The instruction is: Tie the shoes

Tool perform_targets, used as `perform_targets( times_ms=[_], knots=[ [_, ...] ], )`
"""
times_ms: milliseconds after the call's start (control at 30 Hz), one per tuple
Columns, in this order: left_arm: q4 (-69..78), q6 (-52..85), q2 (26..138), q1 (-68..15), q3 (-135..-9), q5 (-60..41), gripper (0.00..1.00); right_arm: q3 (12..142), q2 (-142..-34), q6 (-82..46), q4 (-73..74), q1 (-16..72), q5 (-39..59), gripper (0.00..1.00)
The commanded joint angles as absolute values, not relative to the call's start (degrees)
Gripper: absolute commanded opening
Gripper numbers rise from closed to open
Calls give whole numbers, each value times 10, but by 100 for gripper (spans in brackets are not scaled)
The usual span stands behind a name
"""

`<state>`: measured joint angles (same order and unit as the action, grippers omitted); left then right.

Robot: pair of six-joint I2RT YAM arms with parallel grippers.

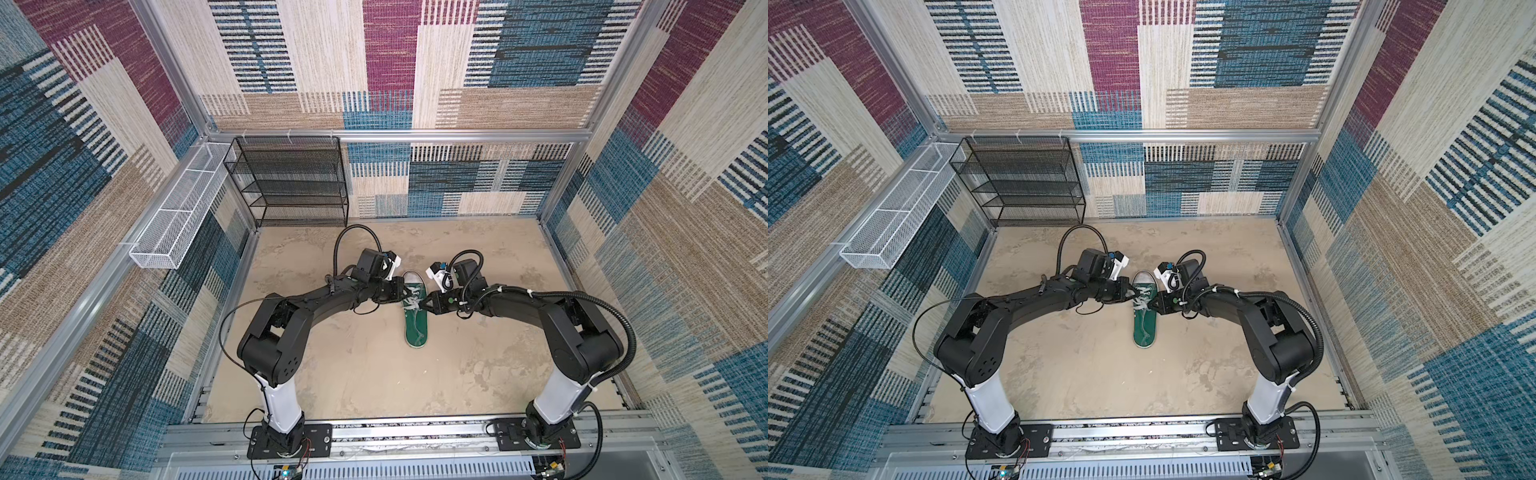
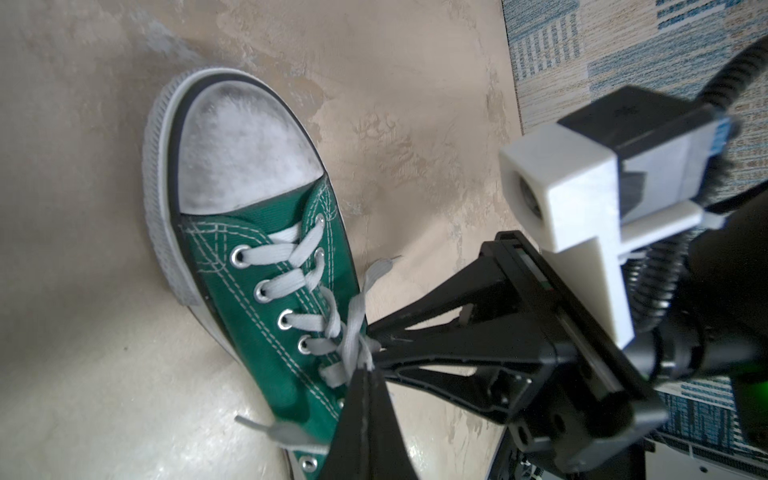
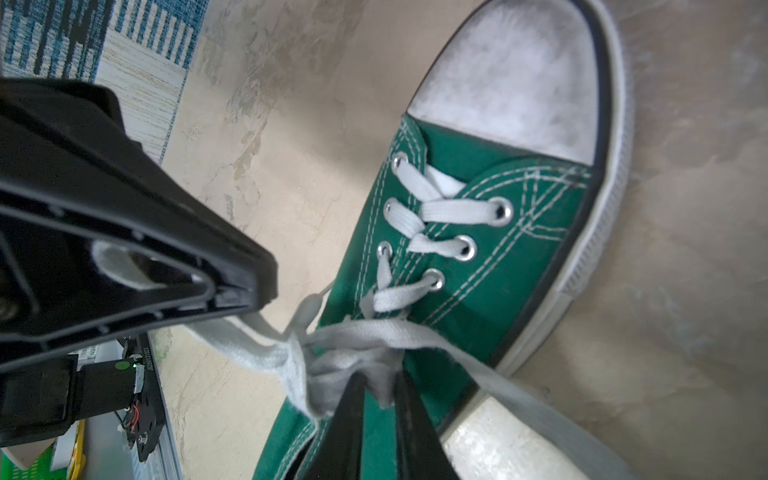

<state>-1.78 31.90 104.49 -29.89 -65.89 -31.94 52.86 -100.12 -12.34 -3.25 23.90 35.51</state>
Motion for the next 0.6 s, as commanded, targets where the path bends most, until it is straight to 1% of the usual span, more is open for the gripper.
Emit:
perform_targets(
  times_ms=[0, 33, 100, 200, 367, 467, 533, 567],
  knots=[
    [-25, 319, 1048, -294, -665, -347, 0, 527, -997, -114, -40, 239, 354, 23],
    [-26, 319, 1049, -293, -666, -348, 0, 523, -993, -113, -40, 239, 355, 29],
    [-26, 319, 1050, -293, -666, -349, 0, 513, -987, -113, -37, 239, 360, 33],
    [-25, 319, 1050, -293, -664, -352, 0, 507, -985, -116, -32, 241, 368, 35],
    [-22, 322, 1048, -292, -659, -352, 0, 513, -994, -117, -22, 244, 366, 34],
    [-23, 322, 1048, -292, -659, -351, 0, 524, -1004, -118, -24, 245, 357, 29],
    [-24, 322, 1046, -291, -659, -348, 0, 529, -1008, -117, -31, 244, 344, 20],
    [-25, 321, 1045, -290, -659, -347, 0, 531, -1006, -117, -35, 244, 336, 13]
  ],
)
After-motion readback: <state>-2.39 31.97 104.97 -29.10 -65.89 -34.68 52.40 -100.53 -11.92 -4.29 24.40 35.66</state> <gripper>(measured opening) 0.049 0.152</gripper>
